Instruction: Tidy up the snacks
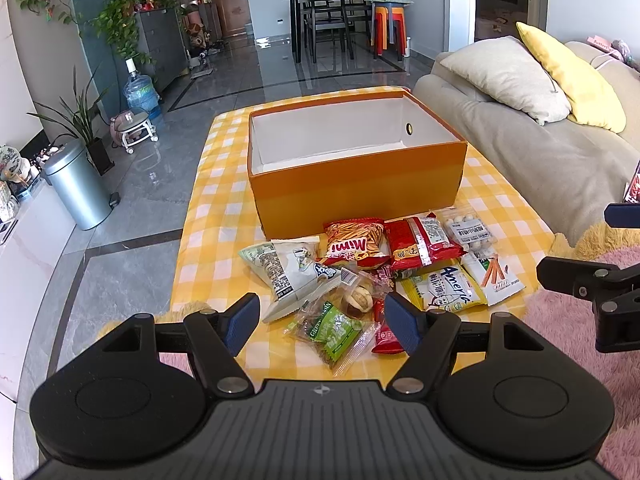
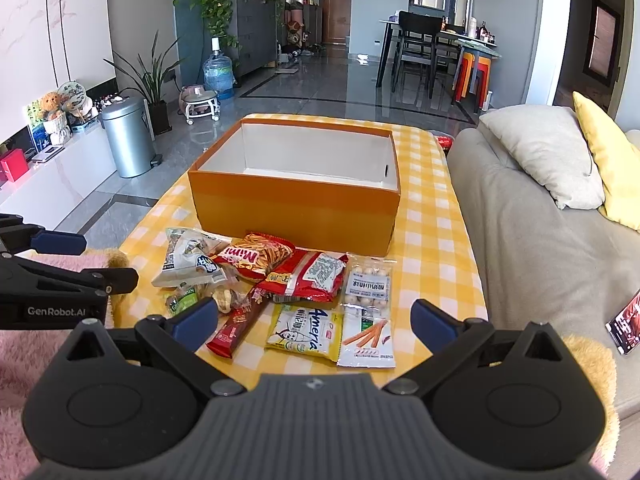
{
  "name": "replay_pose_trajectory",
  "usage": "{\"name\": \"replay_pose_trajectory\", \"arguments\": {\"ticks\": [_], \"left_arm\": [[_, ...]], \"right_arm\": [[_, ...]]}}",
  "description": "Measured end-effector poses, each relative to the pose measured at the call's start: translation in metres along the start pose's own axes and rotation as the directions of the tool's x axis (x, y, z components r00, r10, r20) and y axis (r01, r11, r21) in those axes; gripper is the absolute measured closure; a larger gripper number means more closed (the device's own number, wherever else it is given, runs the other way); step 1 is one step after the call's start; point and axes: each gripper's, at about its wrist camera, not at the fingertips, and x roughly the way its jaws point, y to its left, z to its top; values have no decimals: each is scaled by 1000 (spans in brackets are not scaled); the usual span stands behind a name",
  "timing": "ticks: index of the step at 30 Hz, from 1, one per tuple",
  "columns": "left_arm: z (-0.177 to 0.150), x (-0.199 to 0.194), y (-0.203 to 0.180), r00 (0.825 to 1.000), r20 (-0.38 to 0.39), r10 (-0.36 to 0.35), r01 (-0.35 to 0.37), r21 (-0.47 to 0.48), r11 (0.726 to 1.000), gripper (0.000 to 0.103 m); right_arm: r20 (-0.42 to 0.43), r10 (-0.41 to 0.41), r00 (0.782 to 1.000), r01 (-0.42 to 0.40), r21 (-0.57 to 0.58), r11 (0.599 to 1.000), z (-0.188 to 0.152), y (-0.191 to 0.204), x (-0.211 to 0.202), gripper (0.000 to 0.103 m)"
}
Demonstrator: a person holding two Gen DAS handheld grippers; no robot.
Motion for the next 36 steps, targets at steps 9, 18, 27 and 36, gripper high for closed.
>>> {"name": "replay_pose_trajectory", "arguments": {"ticks": [9, 18, 27, 36], "left_arm": [[0, 0, 0, 1000, -2, -1, 1, 0, 1000, 19], [-3, -2, 1, 1000, -9, -5, 5, 4, 1000, 19], [-4, -2, 1, 1000, -10, -6, 6, 4, 1000, 19], [0, -1, -5, 999, -19, -47, 47, 22, 999, 21]], "right_arm": [[-11, -3, 1000, 3, 4, 1000, 1, 1, 1, 4], [-27, -6, 1000, 7, 17, 1000, 1, -1, 4, 4], [-37, -7, 999, 8, 23, 1000, 0, -1, 5, 4], [-50, -4, 999, 6, 29, 1000, -1, -3, 8, 4]]}}
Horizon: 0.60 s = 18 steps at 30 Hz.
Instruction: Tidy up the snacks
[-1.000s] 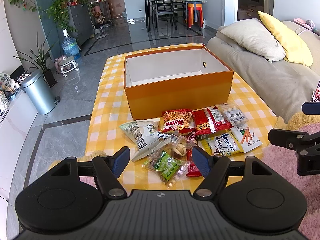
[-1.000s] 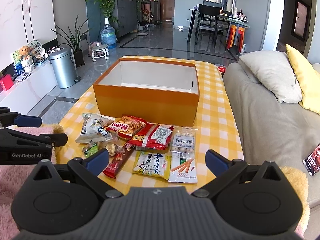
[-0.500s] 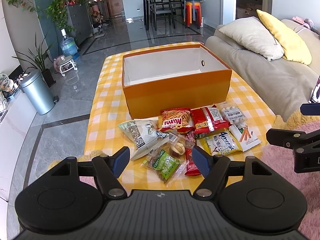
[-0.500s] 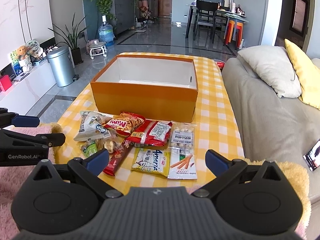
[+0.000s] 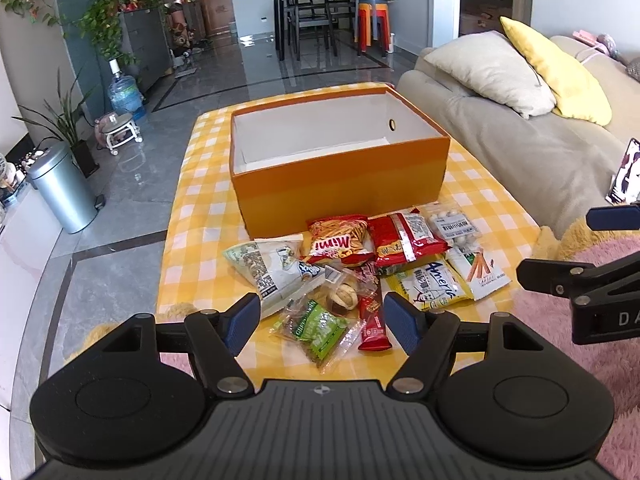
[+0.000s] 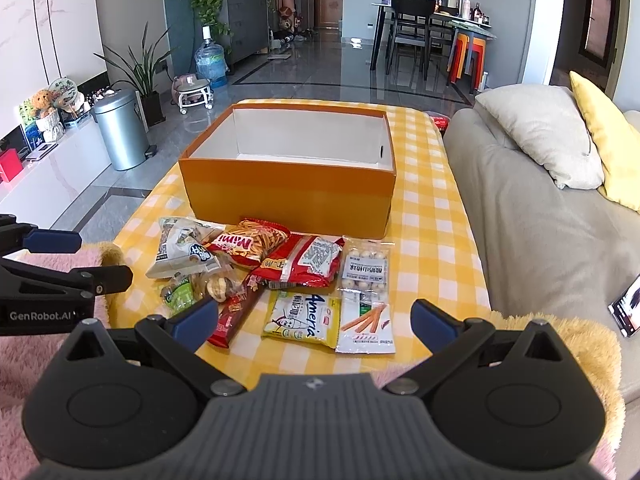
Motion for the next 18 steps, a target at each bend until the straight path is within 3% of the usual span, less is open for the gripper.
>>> {"name": "replay_pose_trajectory", "arguments": {"ticks": [3, 5, 8, 13, 18], "left_arm": [[1, 3, 0, 1000, -16, -1, 1, 6, 1000, 31], [2, 5, 2, 1000, -18, -4, 4, 6, 1000, 44], [4, 9, 6, 999, -28, -18, 18, -2, 1000, 54], [14, 19, 27, 996, -66, -57, 50, -112, 992, 59], [28, 30, 38, 997, -65, -51, 40, -161, 986, 58]], "right_arm": [[-5, -1, 1000, 1, 1, 1000, 1, 0, 2, 4], [-11, -3, 1000, 3, 1, 1000, 2, -1, 4, 6], [-26, 15, 1000, -14, 6, 1000, 4, -3, 9, 23], [-43, 72, 996, -72, 15, 997, 12, -6, 18, 40], [-67, 94, 993, -91, 49, 995, 24, -9, 34, 46]]}}
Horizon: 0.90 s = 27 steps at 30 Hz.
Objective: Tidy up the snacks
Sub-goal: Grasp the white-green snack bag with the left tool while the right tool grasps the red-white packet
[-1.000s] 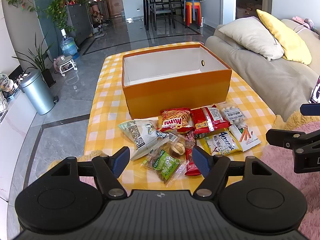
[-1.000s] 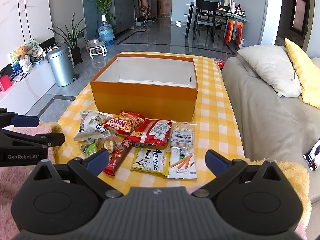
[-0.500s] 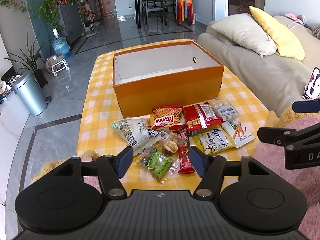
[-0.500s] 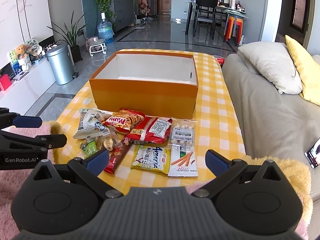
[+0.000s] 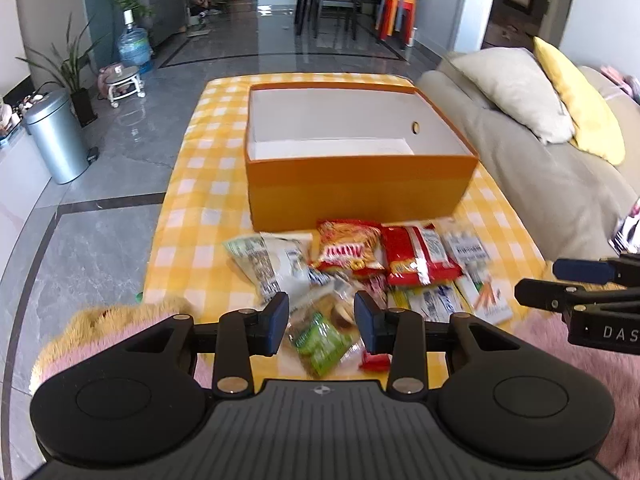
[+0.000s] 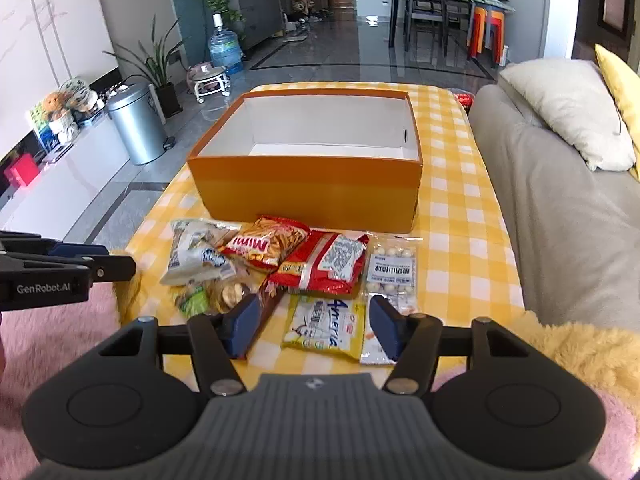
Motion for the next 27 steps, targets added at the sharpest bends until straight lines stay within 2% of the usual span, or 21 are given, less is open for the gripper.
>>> {"name": "replay_pose_trajectory", "arguments": {"ticks": [3, 5, 7, 9, 13, 19, 24, 27], "left_arm": [[11, 11, 4, 1000, -7, 18, -18, -26, 999, 47], [21, 19, 8, 999, -31, -15, 13, -56, 998, 39], [30, 26, 9, 999, -47, -23, 19, -73, 997, 34], [37, 33, 11, 999, -44, 0, -4, -88, 996, 25], [48, 58, 19, 995, -92, 39, -52, -149, 987, 23], [51, 97, 35, 987, -155, 37, -72, -233, 970, 23], [46, 121, 38, 977, -197, 77, -122, -229, 966, 23], [44, 129, 41, 975, -213, 71, -124, -249, 961, 23]], "right_arm": [[-11, 8, 1000, -8, 17, 1000, 10, -1, 12, 49], [-21, 3, 1000, -3, 30, 1000, 17, -2, 21, 49], [-40, -7, 999, 8, 30, 1000, 27, -1, 33, 43], [-48, -5, 999, 6, 35, 999, 35, 0, 42, 38], [-70, -3, 998, 7, 55, 998, 49, 2, 65, 28], [-149, -15, 989, 28, 85, 996, 58, 7, 111, 27], [-206, -57, 977, 77, 88, 993, 55, 6, 144, 27], [-235, -63, 970, 89, 101, 991, 51, 2, 157, 28]]}}
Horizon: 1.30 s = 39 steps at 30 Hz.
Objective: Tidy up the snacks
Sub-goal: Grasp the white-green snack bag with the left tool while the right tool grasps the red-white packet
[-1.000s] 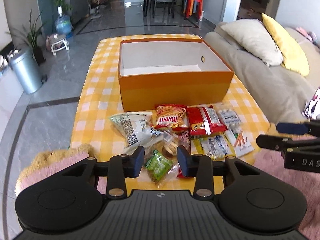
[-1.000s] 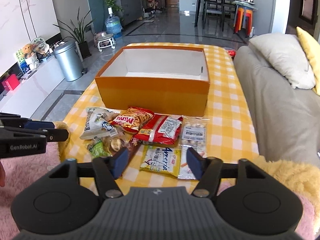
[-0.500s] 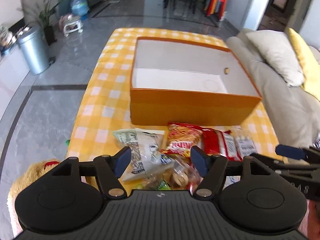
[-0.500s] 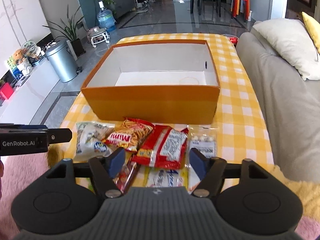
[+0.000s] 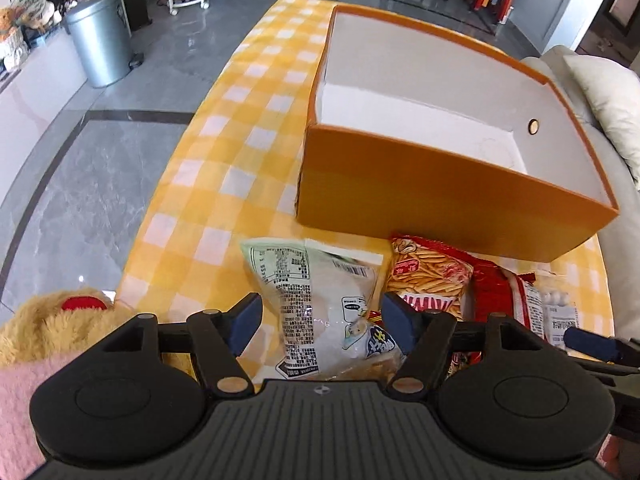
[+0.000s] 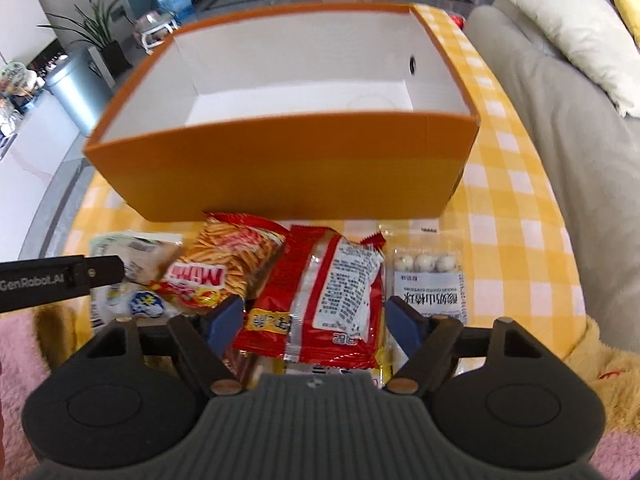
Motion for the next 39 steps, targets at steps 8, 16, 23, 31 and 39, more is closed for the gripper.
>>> {"name": "replay_pose_trajectory", "arguments": {"ticks": [8, 16, 23, 31, 39], "left_arm": [[-1, 17, 0, 999, -37, -1, 1, -14, 1000, 23], [1, 31, -1, 998, -61, 10, -11, -17, 1000, 26], [0, 36, -4, 998, -63, 9, -10, -4, 1000, 33], [-2, 27, -6, 1000, -25, 13, -13, 24, 1000, 44], [1, -4, -2, 998, 54, 19, -20, 17, 1000, 45]], "right_arm": [[-42, 10, 999, -7, 57, 998, 6, -3, 25, 28], [-42, -7, 999, 9, 42, 999, 9, 0, 36, 27], [-37, -13, 999, 13, 11, 1000, 7, 4, 42, 28], [-22, 5, 1000, -5, -12, 1000, 7, 4, 38, 38], [6, 27, 1000, -27, -11, 1000, 3, 2, 13, 38]]}}
